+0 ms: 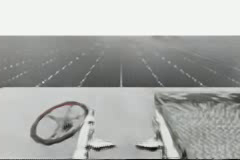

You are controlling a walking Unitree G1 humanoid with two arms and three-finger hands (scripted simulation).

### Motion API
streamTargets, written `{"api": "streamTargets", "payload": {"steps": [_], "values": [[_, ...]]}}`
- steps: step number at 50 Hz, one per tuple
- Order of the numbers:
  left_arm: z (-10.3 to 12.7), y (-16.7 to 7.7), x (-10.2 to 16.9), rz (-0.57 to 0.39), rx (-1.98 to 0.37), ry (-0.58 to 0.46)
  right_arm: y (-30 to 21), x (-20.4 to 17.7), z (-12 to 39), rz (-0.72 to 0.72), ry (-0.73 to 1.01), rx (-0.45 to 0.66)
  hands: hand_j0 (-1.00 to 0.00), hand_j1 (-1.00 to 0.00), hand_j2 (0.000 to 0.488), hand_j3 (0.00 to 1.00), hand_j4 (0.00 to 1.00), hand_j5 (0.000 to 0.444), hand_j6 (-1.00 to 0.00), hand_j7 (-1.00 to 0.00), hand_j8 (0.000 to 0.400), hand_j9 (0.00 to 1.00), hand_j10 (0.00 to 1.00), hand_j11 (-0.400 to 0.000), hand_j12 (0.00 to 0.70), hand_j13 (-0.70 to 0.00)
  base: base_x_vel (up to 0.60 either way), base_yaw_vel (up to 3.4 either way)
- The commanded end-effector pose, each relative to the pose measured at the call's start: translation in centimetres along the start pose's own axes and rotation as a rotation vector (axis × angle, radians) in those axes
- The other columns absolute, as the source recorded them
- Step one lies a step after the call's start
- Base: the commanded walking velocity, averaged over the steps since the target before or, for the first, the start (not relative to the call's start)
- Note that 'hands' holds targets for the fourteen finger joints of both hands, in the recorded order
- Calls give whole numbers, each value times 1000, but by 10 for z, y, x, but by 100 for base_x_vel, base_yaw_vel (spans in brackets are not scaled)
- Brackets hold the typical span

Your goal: Pick up and drop off the object

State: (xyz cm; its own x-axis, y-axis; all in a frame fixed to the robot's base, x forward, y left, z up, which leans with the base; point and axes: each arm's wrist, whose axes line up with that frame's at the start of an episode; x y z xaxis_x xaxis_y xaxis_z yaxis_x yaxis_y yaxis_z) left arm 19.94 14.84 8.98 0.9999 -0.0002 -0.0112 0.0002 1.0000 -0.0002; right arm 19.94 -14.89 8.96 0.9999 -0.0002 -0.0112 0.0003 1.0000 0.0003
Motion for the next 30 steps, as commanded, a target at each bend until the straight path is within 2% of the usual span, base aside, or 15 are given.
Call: {"api": "streamTargets", "payload": {"steps": [1, 3, 4, 6, 8, 10, 11, 13, 15, 17, 19, 23, 25, 29, 30], "values": [[0, -39, 61, 153, -364, -142, 12, 47, -11, -155, -333, -206, 0, 0, 0, 0, 0, 0, 0, 0, 0, 0, 0, 0, 0, 0, 0, 0], [11, -41, 60, 108, -368, -84, 15, 31, -9, -185, -337, -200, 0, 0, 0, 0, 0, 0, 0, 0, 0, 0, 0, 0, 0, 0, 0, 0], [9, -38, 80, 149, -348, -68, 20, 28, -16, -190, -337, -225, 0, 0, 0, 0, 0, 0, 0, 0, 0, 0, 0, 0, 0, 0, 0, 0], [29, -15, 68, 211, -134, -23, 16, 4, 6, -147, -365, -178, 0, 0, 0, 0, 0, 0, 0, 0, 0, 0, 0, 0, 0, 0, 0, 0], [52, 15, 63, 297, 116, -82, 19, 8, -3, -138, -360, -192, 0, 0, 0, 0, 0, 0, 0, 0, 0, 0, 0, 0, 0, 0, 0, 0], [75, 25, 58, 324, 271, -116, 22, 6, -2, -138, -344, -171, 0, 0, 0, 0, 0, 0, 0, 0, 0, 0, 0, 0, 0, 0, 0, 0], [88, 42, 61, 355, 473, -159, 29, 5, -11, -112, -326, -153, 0, 0, 0, 0, 0, 0, 0, 0, 0, 0, 0, 0, 0, 0, 0, 0], [110, 50, 65, 353, 541, -191, 33, 11, -15, -110, -331, -163, 0, 0, 0, 0, 0, 0, 0, 0, 0, 0, 0, 0, 0, 0, 0, 0], [117, 62, 70, 365, 689, -212, 29, 7, -18, -128, -338, -144, 0, 0, 0, 0, 0, 0, 0, 0, 0, 0, 0, 0, 0, 0, 0, 0], [102, 62, 78, 280, 918, -155, 26, 9, -8, -118, -341, -152, 0, 0, 0, 0, 0, 0, 0, 0, 0, 0, 0, 0, 0, 0, 0, 0], [104, 61, 92, 229, 1046, -141, 24, 10, -12, -136, -335, -140, 0, 0, 0, 0, 0, 0, 0, 0, 0, 0, 0, 0, 0, 0, 0, 0], [93, 72, 106, 6, 1312, 6, 29, 9, -12, -126, -342, -127, 0, 0, 0, 0, 0, 0, 0, 0, 0, 0, 0, 0, 0, 0, 0, 0], [83, 70, 111, -45, 1299, 34, 28, 6, -14, -122, -337, -123, 0, 0, 0, 0, 0, 0, 0, 0, 0, 0, 0, 0, 0, 0, 0, 0], [35, 85, 126, -88, 1196, 210, 32, 4, -12, -106, -331, -119, 0, 0, 0, 0, 0, 0, 0, 0, 0, 0, 0, 0, 0, 0, 0, 0], [19, 84, 133, -100, 1181, 210, 29, -5, -9, -119, -334, -124, 0, 0, 0, 0, 0, 0, 0, 0, 0, 0, 0, 0, 0, 0, 0, 0]]}}
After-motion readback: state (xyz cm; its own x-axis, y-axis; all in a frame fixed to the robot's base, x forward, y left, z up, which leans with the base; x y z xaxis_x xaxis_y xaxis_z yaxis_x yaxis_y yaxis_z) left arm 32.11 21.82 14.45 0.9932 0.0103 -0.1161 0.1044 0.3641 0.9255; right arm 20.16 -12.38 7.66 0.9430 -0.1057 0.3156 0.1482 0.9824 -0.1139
